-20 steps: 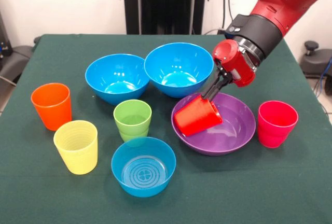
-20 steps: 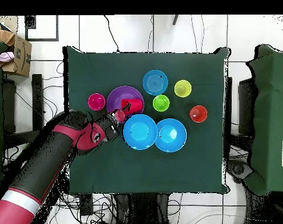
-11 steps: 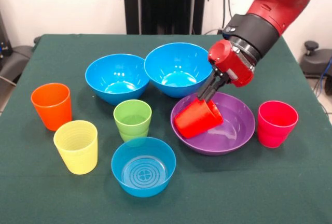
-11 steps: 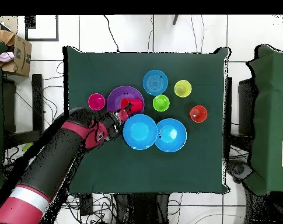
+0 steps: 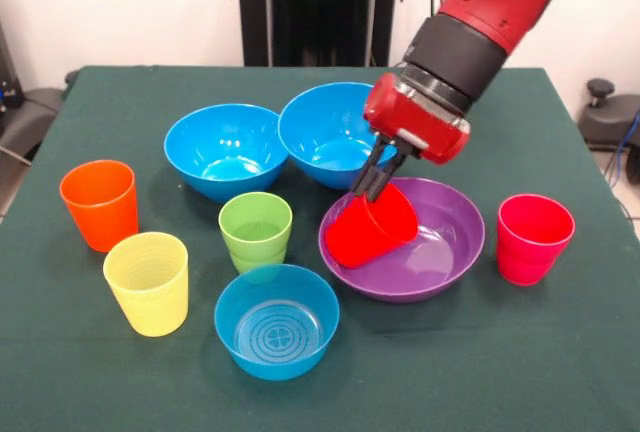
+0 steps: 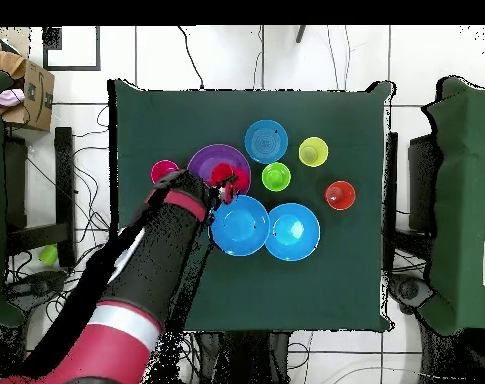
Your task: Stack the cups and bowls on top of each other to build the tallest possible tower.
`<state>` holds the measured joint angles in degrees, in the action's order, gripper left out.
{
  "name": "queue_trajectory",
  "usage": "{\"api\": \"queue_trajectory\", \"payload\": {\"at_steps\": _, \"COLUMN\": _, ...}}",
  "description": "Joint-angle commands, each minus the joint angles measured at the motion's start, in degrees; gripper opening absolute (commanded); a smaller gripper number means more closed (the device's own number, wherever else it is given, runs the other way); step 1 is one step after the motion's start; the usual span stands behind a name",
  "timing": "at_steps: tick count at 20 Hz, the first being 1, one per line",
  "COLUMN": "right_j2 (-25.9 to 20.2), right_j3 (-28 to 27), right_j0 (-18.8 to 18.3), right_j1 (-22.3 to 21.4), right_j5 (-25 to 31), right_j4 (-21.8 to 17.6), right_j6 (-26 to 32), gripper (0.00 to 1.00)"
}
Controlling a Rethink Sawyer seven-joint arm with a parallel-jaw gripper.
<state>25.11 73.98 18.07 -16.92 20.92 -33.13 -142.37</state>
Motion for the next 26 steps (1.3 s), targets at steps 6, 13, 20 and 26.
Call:
{"api": "queue_trajectory", "payload": {"at_steps": 6, "right_j2": -31.18, "right_j3": 13.95, "right_j0": -15.76, "right_j1": -6.82, "right_j5": -0.05, "right_j4": -0.25, "right_j6": 16.23, "gripper": 0.0}}
{"api": "queue_trajectory", "payload": {"at_steps": 13, "right_j2": -34.13, "right_j3": 16.78, "right_j0": -17.55, "right_j1": -9.55, "right_j5": 1.73, "right_j4": -1.32, "right_j6": 14.53, "gripper": 0.0}}
{"api": "queue_trajectory", "payload": {"at_steps": 20, "right_j2": -36.52, "right_j3": 19.5, "right_j0": -19.42, "right_j1": -12.48, "right_j5": 5.19, "right_j4": -1.11, "right_j6": 15.03, "gripper": 0.0}}
{"api": "queue_trajectory", "payload": {"at_steps": 26, "right_j2": -41.73, "right_j3": 25.22, "right_j0": -24.17, "right_j1": -20.6, "right_j5": 12.37, "right_j4": 1.96, "right_j6": 19.44, "gripper": 0.0}}
